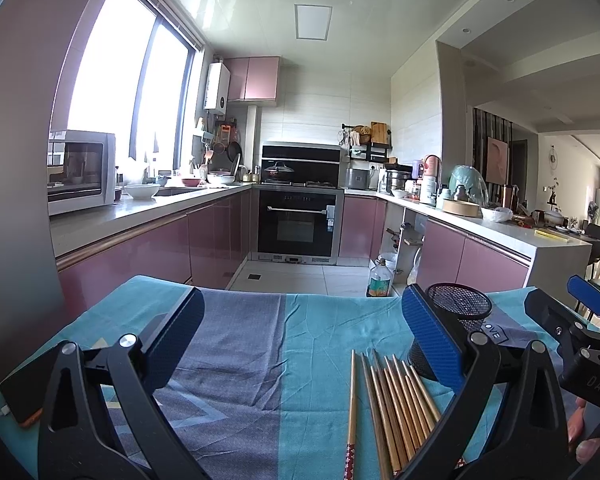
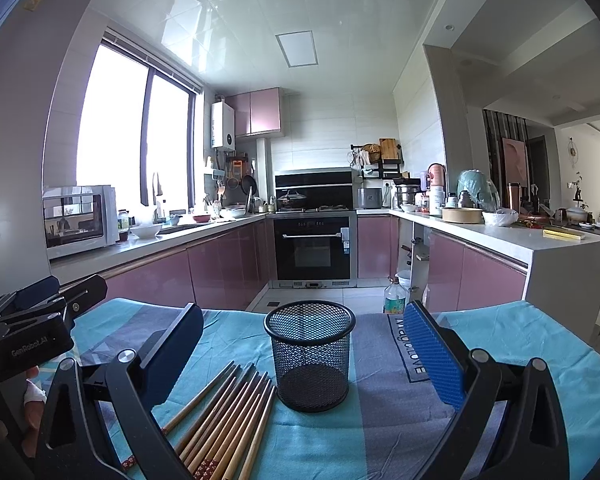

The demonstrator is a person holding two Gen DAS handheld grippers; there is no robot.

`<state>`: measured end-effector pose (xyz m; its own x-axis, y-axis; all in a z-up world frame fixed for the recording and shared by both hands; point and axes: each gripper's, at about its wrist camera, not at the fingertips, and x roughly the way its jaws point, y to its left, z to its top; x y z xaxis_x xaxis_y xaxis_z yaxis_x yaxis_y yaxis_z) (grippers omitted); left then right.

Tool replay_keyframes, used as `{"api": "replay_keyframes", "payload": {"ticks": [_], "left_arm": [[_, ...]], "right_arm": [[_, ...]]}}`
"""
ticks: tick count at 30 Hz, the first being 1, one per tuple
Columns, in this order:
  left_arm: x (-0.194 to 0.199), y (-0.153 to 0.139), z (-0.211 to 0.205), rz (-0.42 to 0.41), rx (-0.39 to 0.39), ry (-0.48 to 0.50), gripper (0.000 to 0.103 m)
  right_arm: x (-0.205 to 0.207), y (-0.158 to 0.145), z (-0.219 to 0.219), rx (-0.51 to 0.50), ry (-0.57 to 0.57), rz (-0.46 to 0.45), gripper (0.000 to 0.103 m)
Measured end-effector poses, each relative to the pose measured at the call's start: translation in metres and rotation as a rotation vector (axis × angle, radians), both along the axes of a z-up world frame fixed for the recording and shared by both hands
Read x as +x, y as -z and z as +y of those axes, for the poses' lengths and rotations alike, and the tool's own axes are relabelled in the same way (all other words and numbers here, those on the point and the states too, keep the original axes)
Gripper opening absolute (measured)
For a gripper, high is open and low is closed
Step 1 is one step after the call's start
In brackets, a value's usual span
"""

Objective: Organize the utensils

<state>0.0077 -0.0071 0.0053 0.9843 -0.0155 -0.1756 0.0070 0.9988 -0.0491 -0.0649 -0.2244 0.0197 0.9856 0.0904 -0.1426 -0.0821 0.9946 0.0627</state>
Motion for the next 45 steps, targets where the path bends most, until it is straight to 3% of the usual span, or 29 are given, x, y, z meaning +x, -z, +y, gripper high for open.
{"api": "replay_keyframes", "payload": {"ticks": [7, 14, 20, 25, 28, 32, 42, 45], "left_arm": [[0.003, 0.003, -0.001, 0.032, 0.011, 0.003, 0.097], [0.019, 0.015, 0.000, 0.173, 0.075, 0.054, 0.097], [0.040, 0.035, 0.003, 0.336, 0.141, 0.125, 0.094], [0.060, 0.056, -0.008, 0.456, 0.178, 0.179, 0.079], [0.070, 0.070, -0.016, 0.516, 0.196, 0.214, 0.072], [0.080, 0.079, -0.024, 0.549, 0.207, 0.251, 0.068], [0.104, 0.092, -0.040, 0.649, 0.217, 0.323, 0.047], [0.116, 0.100, -0.041, 0.693, 0.195, 0.341, 0.038]], "right_arm": [[0.009, 0.004, -0.001, 0.006, -0.035, 0.068, 0.097], [0.041, 0.029, 0.008, -0.007, -0.167, 0.349, 0.096], [0.058, 0.058, 0.020, -0.054, -0.216, 0.539, 0.077], [0.075, 0.075, 0.024, -0.050, -0.239, 0.663, 0.056], [0.079, 0.081, 0.028, -0.058, -0.252, 0.705, 0.045], [0.084, 0.083, 0.030, -0.064, -0.249, 0.723, 0.037], [0.100, 0.085, 0.045, -0.146, -0.233, 0.736, 0.033], [0.104, 0.085, 0.045, -0.143, -0.241, 0.739, 0.027]]}}
